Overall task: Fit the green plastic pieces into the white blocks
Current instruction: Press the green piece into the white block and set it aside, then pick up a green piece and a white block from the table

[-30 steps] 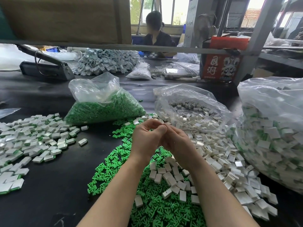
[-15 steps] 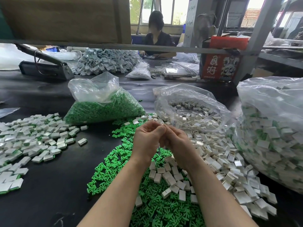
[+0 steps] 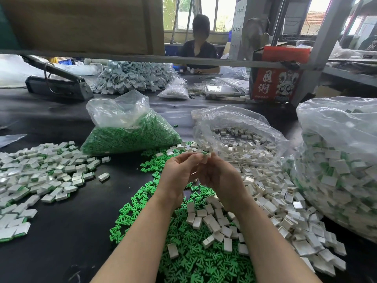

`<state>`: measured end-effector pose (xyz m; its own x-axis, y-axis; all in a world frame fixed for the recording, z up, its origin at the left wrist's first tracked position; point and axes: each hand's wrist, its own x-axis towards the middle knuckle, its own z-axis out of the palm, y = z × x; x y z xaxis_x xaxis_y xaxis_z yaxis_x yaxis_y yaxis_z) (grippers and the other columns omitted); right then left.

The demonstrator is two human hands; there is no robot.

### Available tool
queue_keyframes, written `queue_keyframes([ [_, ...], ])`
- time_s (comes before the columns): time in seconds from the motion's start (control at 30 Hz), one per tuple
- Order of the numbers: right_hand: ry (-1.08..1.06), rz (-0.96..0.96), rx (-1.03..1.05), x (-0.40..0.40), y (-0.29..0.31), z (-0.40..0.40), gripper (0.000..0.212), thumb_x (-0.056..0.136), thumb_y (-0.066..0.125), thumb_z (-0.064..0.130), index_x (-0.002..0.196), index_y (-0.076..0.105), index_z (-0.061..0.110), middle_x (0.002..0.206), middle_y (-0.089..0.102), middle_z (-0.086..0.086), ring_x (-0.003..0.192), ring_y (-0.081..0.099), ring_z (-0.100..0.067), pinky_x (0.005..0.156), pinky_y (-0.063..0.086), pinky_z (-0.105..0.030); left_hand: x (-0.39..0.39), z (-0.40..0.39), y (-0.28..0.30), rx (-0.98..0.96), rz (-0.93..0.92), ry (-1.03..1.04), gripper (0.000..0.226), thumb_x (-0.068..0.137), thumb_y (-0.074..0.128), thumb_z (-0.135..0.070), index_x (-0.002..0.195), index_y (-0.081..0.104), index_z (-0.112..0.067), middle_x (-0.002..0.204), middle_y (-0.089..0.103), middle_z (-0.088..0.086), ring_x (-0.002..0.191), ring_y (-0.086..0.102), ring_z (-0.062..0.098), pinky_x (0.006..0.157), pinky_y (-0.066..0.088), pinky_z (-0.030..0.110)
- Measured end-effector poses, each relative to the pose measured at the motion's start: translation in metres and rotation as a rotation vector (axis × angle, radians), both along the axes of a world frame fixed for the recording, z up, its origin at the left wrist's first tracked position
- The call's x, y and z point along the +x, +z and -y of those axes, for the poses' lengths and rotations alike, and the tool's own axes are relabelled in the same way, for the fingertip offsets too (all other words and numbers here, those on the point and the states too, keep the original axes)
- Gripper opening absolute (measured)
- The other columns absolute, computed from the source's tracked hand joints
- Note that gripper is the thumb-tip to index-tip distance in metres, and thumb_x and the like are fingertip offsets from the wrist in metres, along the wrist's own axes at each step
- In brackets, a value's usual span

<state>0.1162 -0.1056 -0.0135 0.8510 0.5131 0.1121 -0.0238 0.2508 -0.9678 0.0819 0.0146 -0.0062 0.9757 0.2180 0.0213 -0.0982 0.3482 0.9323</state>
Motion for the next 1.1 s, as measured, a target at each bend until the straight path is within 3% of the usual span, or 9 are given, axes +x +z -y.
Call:
queue_keyframes([
  [0.13,-0.004,0.002,0.013,0.001,-0.001,0.002,0.043,0.104,0.031,0.029,0.099,0.064,0.002,0.065,0.056,-0.001,0.058,0.049,-0.012,0.056,0.042,-0.024,0.000,-0.005,0.001,-0.026,-0.016,-0.074,0.016,0.075,0.077,-0.022,0.086,0.077,-0.011,0.080,0.073,0.007,0.071,0.067,0.018,0.061,0.053,0.029],
  [0.3,-0.098,0.000,-0.022,0.002,0.004,0.003,0.044,0.100,0.040,0.040,0.073,0.061,0.012,0.064,0.051,-0.006,0.058,0.043,-0.018,0.058,0.033,-0.031,-0.001,-0.020,0.002,0.034,-0.037,-0.014,0.021,0.071,0.077,-0.032,0.085,0.078,-0.016,0.094,0.076,0.008,0.087,0.073,0.019,0.070,0.055,0.026],
  [0.43,-0.203,0.010,0.004,0.004,0.005,0.004,0.042,0.104,0.037,0.026,0.071,0.057,0.009,0.061,0.057,-0.002,0.052,0.049,-0.012,0.056,0.041,-0.025,-0.005,-0.063,-0.005,0.344,-0.095,0.251,0.018,0.078,0.079,-0.026,0.091,0.073,-0.015,0.086,0.077,0.003,0.082,0.073,0.018,0.060,0.051,0.019],
  [0.5,-0.232,0.050,-0.050,0.003,0.006,0.004,0.041,0.104,0.036,0.026,0.073,0.056,0.007,0.062,0.055,-0.002,0.051,0.048,-0.010,0.053,0.042,-0.022,-0.010,-0.088,-0.013,0.601,-0.159,0.449,0.012,0.081,0.079,-0.024,0.089,0.071,-0.018,0.081,0.074,0.001,0.078,0.071,0.018,0.060,0.055,0.027],
  [0.63,-0.325,0.128,-0.156,0.003,0.006,0.003,0.038,0.104,0.038,0.021,0.075,0.056,0.004,0.064,0.052,-0.005,0.053,0.046,-0.012,0.053,0.041,-0.023,-0.026,-0.125,-0.026,1.040,-0.455,0.695,0.014,0.083,0.076,-0.029,0.096,0.070,-0.026,0.083,0.069,-0.005,0.078,0.064,0.022,0.062,0.045,0.029],
  [0.77,-0.459,0.287,-0.377,0.008,0.001,0.004,0.034,0.103,0.043,0.019,0.079,0.060,0.002,0.064,0.052,-0.008,0.055,0.044,-0.017,0.053,0.039,-0.032,-0.035,-0.141,-0.027,1.167,-0.719,0.865,0.008,0.089,0.066,-0.029,0.096,0.070,-0.028,0.094,0.071,0.005,0.094,0.062,0.033,0.085,0.048,0.039],
  [0.93,-0.540,0.498,-0.769,0.014,-0.008,0.006,0.023,0.101,0.050,0.025,0.083,0.061,0.013,0.058,0.055,0.005,0.040,0.046,-0.001,0.039,0.033,-0.013,-0.037,-0.134,-0.024,1.294,-0.853,0.894,0.024,0.088,0.062,-0.019,0.110,0.067,-0.026,0.120,0.061,0.014,0.117,0.049,0.038,0.100,0.031,0.048],
  [1.03,-0.529,0.589,-1.048,0.014,-0.013,0.005,0.017,0.097,0.053,0.030,0.097,0.063,0.016,0.079,0.067,0.002,0.069,0.062,-0.012,0.064,0.054,-0.024,-0.030,-0.124,-0.016,1.314,-0.687,0.856,0.023,0.089,0.064,-0.021,0.111,0.068,-0.024,0.120,0.062,0.014,0.114,0.050,0.038,0.095,0.037,0.047],
  [1.1,-0.533,0.682,-1.163,0.013,-0.014,0.002,0.017,0.095,0.055,0.033,0.102,0.065,0.022,0.088,0.068,0.005,0.084,0.060,-0.014,0.082,0.052,-0.032,-0.024,-0.111,-0.009,1.252,-0.438,0.770,0.019,0.088,0.065,-0.021,0.106,0.071,-0.024,0.106,0.068,0.010,0.098,0.060,0.033,0.082,0.048,0.039],
])
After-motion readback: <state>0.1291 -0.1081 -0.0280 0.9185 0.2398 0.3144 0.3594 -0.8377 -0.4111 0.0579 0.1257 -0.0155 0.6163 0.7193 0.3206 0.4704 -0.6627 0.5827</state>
